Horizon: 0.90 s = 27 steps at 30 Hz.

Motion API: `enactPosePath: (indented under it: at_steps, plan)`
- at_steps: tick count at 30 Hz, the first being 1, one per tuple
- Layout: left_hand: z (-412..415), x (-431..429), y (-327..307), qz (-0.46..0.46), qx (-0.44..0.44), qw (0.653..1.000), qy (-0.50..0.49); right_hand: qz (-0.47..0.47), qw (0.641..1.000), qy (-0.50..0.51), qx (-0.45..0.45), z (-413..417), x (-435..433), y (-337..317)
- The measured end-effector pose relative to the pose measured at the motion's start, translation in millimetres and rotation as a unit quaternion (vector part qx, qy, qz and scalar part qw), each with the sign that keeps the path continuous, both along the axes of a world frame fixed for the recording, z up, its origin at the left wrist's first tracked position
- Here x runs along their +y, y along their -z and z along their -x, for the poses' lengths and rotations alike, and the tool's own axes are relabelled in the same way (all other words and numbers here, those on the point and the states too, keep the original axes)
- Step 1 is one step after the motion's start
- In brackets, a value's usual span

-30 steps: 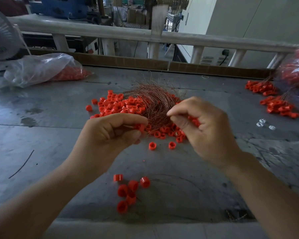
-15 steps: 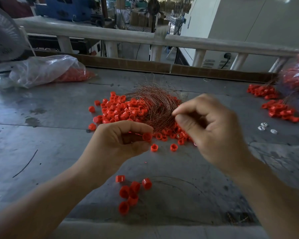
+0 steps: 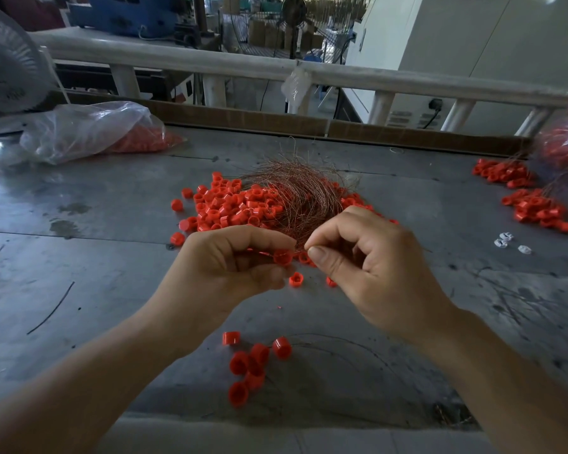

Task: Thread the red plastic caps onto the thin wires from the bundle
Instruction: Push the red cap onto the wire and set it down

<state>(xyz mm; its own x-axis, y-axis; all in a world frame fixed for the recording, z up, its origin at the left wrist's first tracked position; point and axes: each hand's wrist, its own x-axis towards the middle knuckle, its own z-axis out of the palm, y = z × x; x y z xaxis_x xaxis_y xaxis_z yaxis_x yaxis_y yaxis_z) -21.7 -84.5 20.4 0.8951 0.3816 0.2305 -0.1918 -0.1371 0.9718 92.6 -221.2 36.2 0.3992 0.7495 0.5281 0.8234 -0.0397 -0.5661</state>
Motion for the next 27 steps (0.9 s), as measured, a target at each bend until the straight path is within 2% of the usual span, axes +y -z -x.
enactPosePath:
  at_steps: [3, 7, 11, 17, 27]
  plan:
    - [0.1, 0.7, -1.1, 0.039, 0.002, 0.999, 0.022, -0.002, 1.000, 0.002, 0.007, -0.3, 0.0, -1.5]
    - [-1.4, 0.9, -1.4, 0.024, 0.004, 1.000, 0.017, -0.004, 1.000, 0.009, 0.014, -0.8, -0.5, -2.7]
    - [-0.1, 0.5, 0.1, 0.066, -0.006, 0.998, 0.018, -0.002, 1.000, 0.013, 0.011, -0.1, -0.3, -2.1]
    - [2.3, 1.4, -0.6, 0.039, 0.004, 0.999, 0.026, 0.002, 1.000, 0.012, 0.022, 0.4, -1.2, -2.4]
    - [1.5, 0.6, 0.0, 0.059, -0.010, 0.998, 0.031, 0.010, 1.000, -0.004, 0.024, 3.7, 0.9, -1.5]
